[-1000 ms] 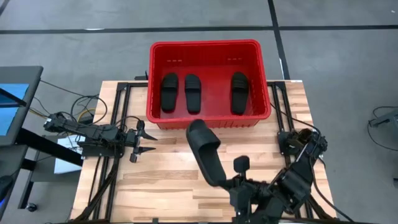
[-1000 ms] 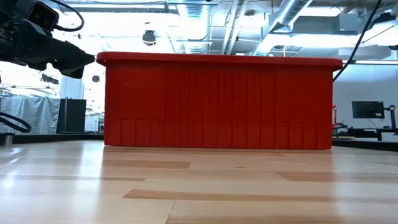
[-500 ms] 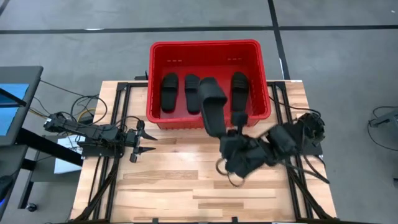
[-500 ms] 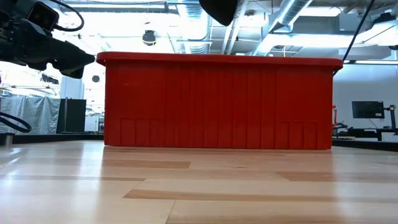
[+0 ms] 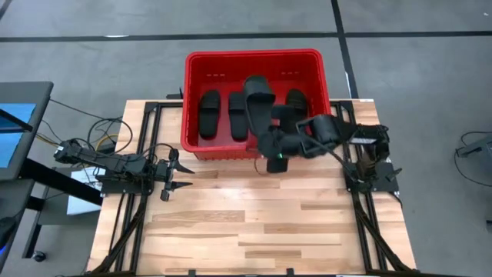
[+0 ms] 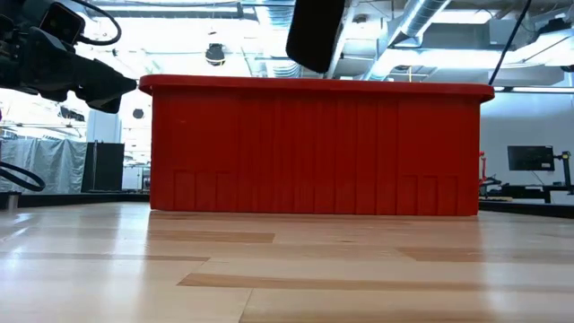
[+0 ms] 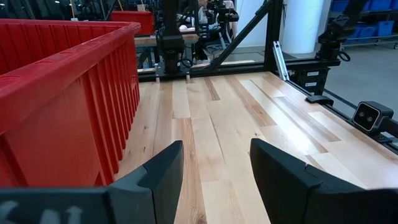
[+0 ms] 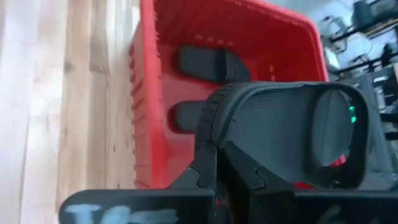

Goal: Pick and place slides into bin
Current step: Put the slide into the bin

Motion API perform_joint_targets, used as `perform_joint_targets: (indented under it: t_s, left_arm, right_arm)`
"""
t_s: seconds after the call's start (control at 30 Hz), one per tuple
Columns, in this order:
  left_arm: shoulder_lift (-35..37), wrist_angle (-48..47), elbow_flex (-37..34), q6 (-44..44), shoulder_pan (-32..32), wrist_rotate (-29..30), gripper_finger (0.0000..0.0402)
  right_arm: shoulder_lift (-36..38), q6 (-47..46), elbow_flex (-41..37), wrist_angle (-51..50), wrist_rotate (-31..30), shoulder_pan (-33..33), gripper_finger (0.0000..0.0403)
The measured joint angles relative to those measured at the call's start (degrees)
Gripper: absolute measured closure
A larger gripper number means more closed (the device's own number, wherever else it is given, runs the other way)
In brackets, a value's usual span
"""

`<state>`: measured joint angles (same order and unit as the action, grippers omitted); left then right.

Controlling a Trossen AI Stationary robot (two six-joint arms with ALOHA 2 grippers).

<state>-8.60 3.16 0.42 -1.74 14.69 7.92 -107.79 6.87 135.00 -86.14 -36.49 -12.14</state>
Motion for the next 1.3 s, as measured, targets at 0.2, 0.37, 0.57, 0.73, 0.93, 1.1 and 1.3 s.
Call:
perform_joint_targets:
  t_s: [0.2,0.37,0.57,0.73,0.93,1.1,1.3]
  left_arm:
    - [0.0,0.0,0.0,0.0,0.0,0.0,0.0223]
    - [0.0,0.0,0.0,0.0,0.0,0.0,0.0223]
    - [0.0,0.0,0.0,0.0,0.0,0.0,0.0223]
    - [0.0,0.0,0.0,0.0,0.0,0.0,0.0223]
    - [0.0,0.0,0.0,0.0,0.0,0.0,0.0223]
    - [0.0,0.0,0.0,0.0,0.0,0.0,0.0223]
    - [0.0,0.0,0.0,0.0,0.0,0.0,0.0223]
  right_arm:
    - [0.0,2.3,0.0,-1.4,6.2,6.4,0.0402]
    - [0.9,2.2,-3.0,-3.0,10.6,10.6,0.0402]
    - [8.9,2.2,-16.0,1.9,12.5,13.4,0.0403]
    - [21.0,5.2,-34.4,16.5,13.4,16.3,0.0403]
    - [31.3,12.2,-52.1,34.1,16.9,22.8,0.0403]
    - [32.7,17.7,-59.2,43.3,20.4,28.6,0.0403]
    - [29.3,21.4,-60.7,48.0,26.7,34.6,0.0403]
